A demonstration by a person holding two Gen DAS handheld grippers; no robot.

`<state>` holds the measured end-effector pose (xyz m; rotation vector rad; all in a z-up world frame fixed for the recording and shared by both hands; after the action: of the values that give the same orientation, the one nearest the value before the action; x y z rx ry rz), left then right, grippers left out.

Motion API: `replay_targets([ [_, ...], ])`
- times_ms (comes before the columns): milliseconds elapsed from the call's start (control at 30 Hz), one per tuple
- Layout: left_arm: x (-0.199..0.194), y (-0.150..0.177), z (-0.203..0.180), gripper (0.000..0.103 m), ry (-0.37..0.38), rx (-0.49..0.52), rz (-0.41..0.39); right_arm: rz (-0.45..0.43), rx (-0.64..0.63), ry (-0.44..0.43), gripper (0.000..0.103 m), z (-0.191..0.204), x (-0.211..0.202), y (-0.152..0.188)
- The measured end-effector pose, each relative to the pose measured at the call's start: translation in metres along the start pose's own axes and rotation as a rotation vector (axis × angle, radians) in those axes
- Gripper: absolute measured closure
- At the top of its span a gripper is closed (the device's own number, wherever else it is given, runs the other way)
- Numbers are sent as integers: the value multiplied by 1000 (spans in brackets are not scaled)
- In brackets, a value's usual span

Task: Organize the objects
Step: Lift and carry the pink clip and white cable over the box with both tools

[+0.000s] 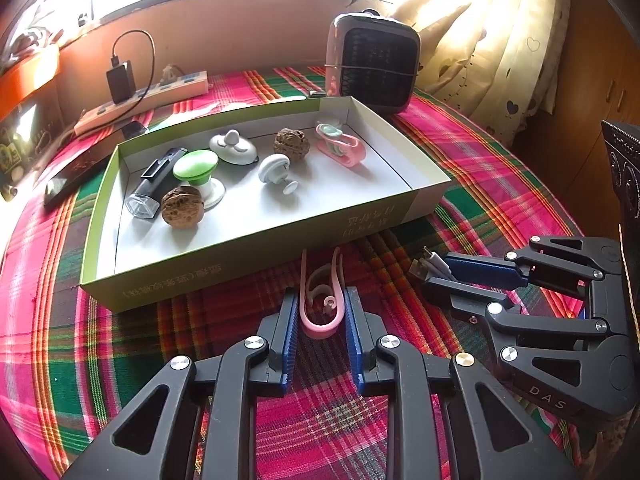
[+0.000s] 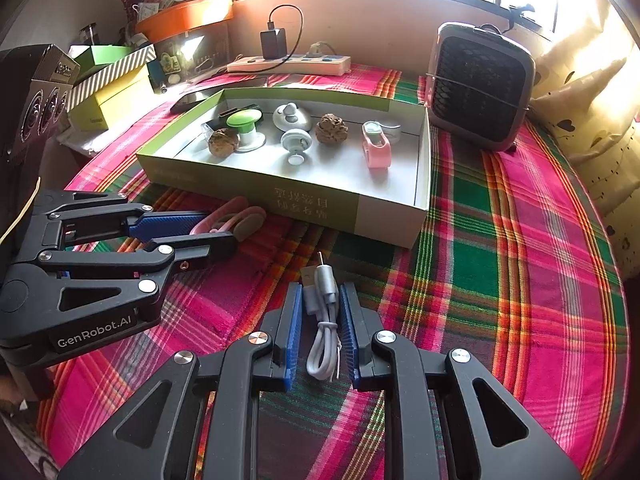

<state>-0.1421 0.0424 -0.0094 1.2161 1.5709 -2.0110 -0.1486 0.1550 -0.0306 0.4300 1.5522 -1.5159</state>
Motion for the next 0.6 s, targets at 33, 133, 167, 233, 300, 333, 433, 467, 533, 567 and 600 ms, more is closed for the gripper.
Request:
replay_targets([
  [33,-1,0,0,83,0,1,-1,0,4,-1,83,0,0,0],
  [133,-2,0,-1,83,-1,0,-6,-1,8,-5,83,1,-1,1],
  [167,-2,0,-1,83,-2,-2,-6,-2,10,-7,83,1,-1,1],
  [233,-3,1,-2,83,0,-3,-7,-3,13,-11,83,1,-2,1],
  [300,-4,1,-1,83,1,-8,-8,-3,15,-11,83,1,-2,1],
  [333,-4,1,-1,83,1,-9,-9,-4,16,-12,83,1,-2,1],
  [433,-6,2,0,83,-2,-12,-12,-10,21,-14,83,1,-4,0],
  [467,-7,2,0,83,-2,-13,-13,-12,23,-15,83,2,-5,0],
  [533,-8,2,0,83,-3,-15,-15,-14,25,-15,83,3,-6,0],
  [567,-9,3,0,83,-4,-16,-16,-15,25,-16,83,3,-6,0],
  [600,-9,3,1,83,-4,-16,-16,-16,25,-16,83,3,-7,0],
])
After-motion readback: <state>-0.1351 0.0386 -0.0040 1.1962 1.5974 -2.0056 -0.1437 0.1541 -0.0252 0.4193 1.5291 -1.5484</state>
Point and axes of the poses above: each gripper's, at about its wrist camera, not at the fingertips, and x roughly the way its jaws point, z to its left, y to its underside, the point moved 3 cm from there along x, roughly the way its jaws point, and after that the axes turned 12 degrees about x, right-handed, at the moved point
